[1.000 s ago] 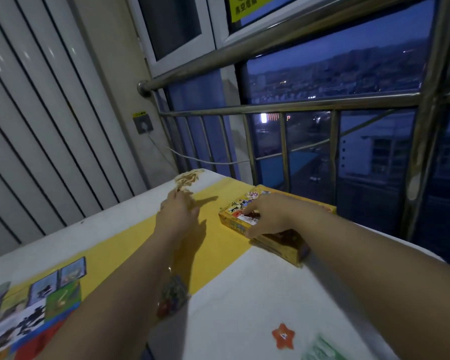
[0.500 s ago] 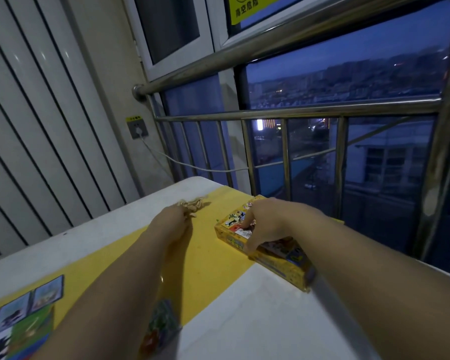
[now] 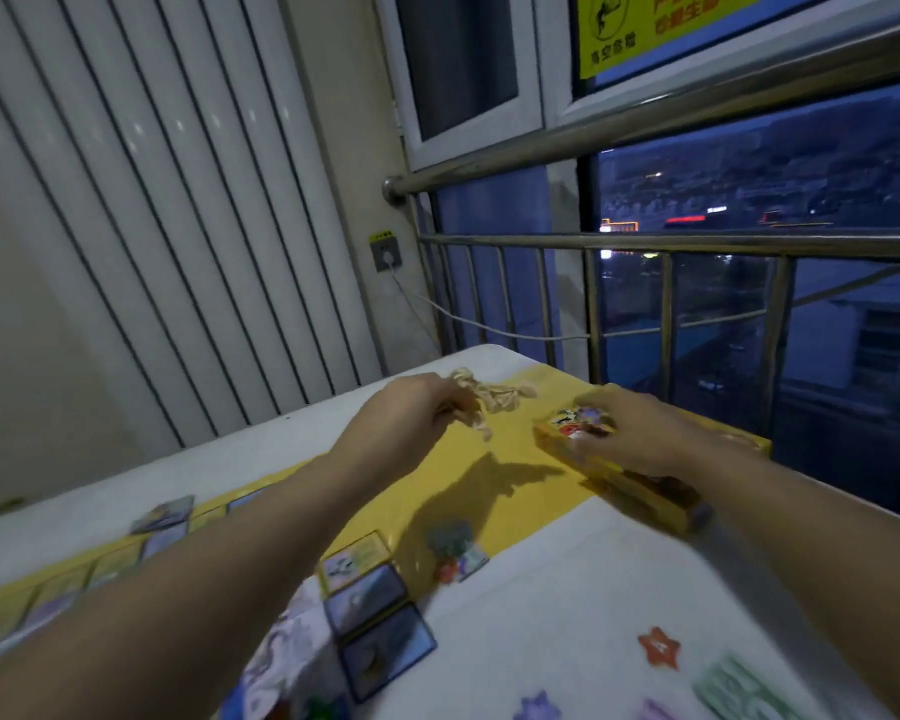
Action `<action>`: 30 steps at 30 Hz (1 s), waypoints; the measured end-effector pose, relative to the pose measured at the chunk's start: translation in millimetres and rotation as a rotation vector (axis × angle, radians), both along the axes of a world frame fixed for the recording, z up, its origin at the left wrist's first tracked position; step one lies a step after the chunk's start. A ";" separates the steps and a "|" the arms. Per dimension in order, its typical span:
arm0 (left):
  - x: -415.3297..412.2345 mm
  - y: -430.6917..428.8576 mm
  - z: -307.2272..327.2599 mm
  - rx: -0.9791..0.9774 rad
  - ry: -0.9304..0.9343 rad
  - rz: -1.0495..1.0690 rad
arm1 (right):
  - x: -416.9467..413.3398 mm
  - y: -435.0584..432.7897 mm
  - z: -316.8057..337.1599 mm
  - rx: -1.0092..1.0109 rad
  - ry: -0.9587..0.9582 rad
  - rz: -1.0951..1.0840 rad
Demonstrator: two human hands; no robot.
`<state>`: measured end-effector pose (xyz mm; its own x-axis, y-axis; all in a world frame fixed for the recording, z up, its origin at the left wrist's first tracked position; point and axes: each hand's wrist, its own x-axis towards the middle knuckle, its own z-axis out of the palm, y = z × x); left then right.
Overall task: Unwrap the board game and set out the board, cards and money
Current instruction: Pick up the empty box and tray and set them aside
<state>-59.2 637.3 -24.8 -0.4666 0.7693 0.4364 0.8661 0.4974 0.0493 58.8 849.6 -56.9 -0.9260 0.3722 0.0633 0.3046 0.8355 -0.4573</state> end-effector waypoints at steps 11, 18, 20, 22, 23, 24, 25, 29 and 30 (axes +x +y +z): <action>103.0 -194.8 53.9 0.138 0.018 0.179 | 17.5 -242.3 73.4 -1.011 0.217 0.662; 167.8 -298.9 72.9 0.901 -0.627 0.248 | 52.0 -366.6 89.1 -0.942 0.274 0.883; 185.6 -323.4 76.6 1.127 -0.785 0.192 | 62.6 -399.4 95.8 -0.940 0.284 0.927; 198.0 -352.9 79.9 1.268 -0.877 0.146 | 71.1 -434.4 101.8 -0.949 0.306 0.979; 202.8 -368.5 81.5 1.299 -0.910 0.135 | 74.1 -451.4 103.5 -0.967 0.315 1.002; 205.9 -385.3 82.2 1.310 -0.938 0.134 | 75.8 -467.8 104.7 -0.976 0.324 1.018; 209.1 -401.6 83.7 1.311 -0.964 0.135 | 75.9 -483.0 105.4 -0.965 0.337 1.023; 212.5 -470.1 86.8 1.274 -0.953 0.203 | 64.3 -531.0 108.0 -0.818 0.364 0.962; 210.2 -488.5 85.7 1.262 -0.914 0.257 | 58.6 -540.2 108.1 -0.780 0.368 0.939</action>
